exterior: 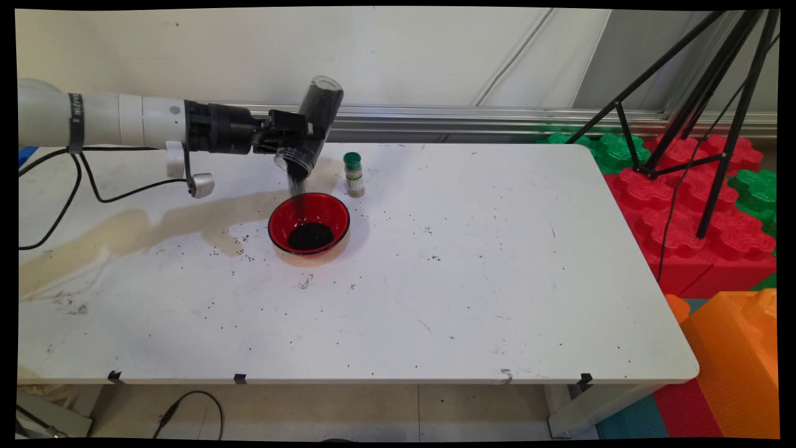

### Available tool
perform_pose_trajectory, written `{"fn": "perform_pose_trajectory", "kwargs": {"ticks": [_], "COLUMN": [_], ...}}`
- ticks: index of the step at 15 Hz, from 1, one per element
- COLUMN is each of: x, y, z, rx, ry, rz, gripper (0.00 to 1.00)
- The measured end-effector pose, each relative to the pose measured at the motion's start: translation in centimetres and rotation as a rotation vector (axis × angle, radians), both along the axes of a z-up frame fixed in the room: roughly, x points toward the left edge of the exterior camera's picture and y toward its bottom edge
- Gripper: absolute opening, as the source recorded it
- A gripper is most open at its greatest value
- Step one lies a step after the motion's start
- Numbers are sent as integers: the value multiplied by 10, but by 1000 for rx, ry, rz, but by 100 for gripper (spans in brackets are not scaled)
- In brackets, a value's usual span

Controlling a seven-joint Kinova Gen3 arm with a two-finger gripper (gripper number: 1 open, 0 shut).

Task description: Pour the black seasoning powder in the red bowl

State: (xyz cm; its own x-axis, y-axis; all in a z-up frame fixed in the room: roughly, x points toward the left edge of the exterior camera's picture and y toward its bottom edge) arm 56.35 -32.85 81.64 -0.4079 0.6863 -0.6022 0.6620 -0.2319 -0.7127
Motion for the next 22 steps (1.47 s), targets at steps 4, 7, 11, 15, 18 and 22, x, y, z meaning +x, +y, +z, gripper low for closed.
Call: {"fn": "perform_pose_trajectory", "kwargs": {"ticks": [4, 7, 11, 15, 18, 22], "x": [-1, -1, -1, -1, -1, -1], "y": [1, 1, 1, 0, 0, -1], "z": [-1, -1, -2, -3, -2, 0], "rx": [7, 11, 13, 26, 42, 78], "ry": [3, 2, -1, 11, 26, 66], "rz": [-1, 0, -2, 3, 12, 35], "gripper": [0, 0, 0, 0, 0, 0]}}
